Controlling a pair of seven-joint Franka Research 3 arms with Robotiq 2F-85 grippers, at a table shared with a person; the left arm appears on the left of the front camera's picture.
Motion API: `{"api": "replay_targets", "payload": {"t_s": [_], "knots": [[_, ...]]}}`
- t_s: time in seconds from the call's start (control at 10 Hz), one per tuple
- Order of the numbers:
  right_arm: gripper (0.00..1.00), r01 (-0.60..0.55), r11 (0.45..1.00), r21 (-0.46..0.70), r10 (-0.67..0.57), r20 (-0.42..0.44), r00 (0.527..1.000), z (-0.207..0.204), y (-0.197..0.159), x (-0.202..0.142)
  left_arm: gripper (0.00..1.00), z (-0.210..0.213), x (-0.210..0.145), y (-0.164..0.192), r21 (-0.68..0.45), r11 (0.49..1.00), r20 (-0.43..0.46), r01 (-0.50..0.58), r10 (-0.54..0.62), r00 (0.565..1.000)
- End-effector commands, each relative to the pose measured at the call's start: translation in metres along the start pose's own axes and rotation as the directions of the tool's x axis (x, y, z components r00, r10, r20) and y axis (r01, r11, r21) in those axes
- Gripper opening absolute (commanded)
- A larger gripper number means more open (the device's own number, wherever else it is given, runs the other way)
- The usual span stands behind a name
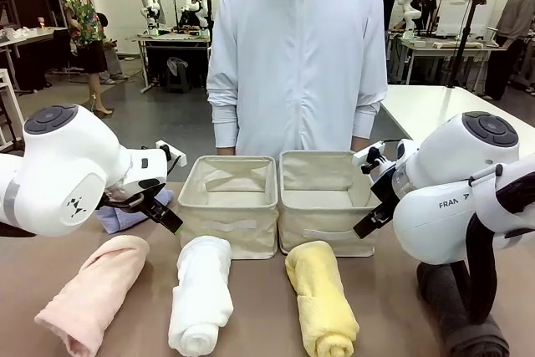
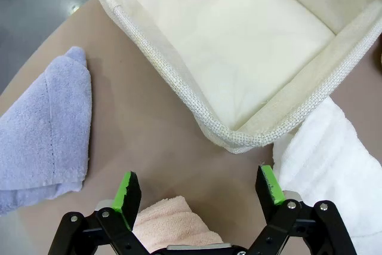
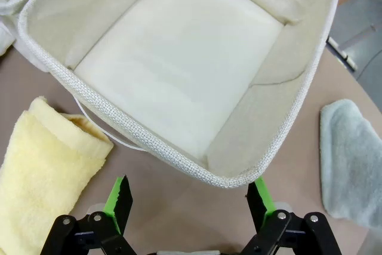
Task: Sort the towels based on their folding style.
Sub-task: Pick up one triangle-folded towel and place it in the left Fabric basket.
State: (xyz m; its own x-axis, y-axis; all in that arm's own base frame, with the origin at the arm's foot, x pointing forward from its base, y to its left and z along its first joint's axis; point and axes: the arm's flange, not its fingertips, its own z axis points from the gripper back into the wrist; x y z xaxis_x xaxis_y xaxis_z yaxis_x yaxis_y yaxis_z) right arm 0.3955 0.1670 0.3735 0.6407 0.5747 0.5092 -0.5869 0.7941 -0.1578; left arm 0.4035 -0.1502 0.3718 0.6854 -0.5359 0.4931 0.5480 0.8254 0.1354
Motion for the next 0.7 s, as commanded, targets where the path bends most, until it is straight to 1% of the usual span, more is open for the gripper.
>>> {"api": "replay_targets", "payload": {"t_s": [0.0,0.4,0.5,0.6], "knots": [[1.00,0.000,1.000,0.000,0.000,0.000,1.000,0.000,0.000,0.000,1.00,0.000,0.000,0.000,0.000,1.000,0.000,0.000,0.000,1.000],[1.00,0.000,1.000,0.000,0.000,0.000,1.000,0.000,0.000,0.000,1.00,0.000,0.000,0.000,0.000,1.000,0.000,0.000,0.000,1.000],[1.00,-0.001,0.999,-0.033,0.003,0.054,0.999,0.053,0.005,0.017,1.00,0.042,0.004,-0.013,0.053,0.998,0.038,0.045,-0.047,0.998],[1.00,-0.014,0.997,-0.081,0.017,0.038,0.999,0.111,0.005,0.033,1.00,0.089,0.009,-0.023,0.081,0.987,0.049,0.142,-0.147,0.988]]}}
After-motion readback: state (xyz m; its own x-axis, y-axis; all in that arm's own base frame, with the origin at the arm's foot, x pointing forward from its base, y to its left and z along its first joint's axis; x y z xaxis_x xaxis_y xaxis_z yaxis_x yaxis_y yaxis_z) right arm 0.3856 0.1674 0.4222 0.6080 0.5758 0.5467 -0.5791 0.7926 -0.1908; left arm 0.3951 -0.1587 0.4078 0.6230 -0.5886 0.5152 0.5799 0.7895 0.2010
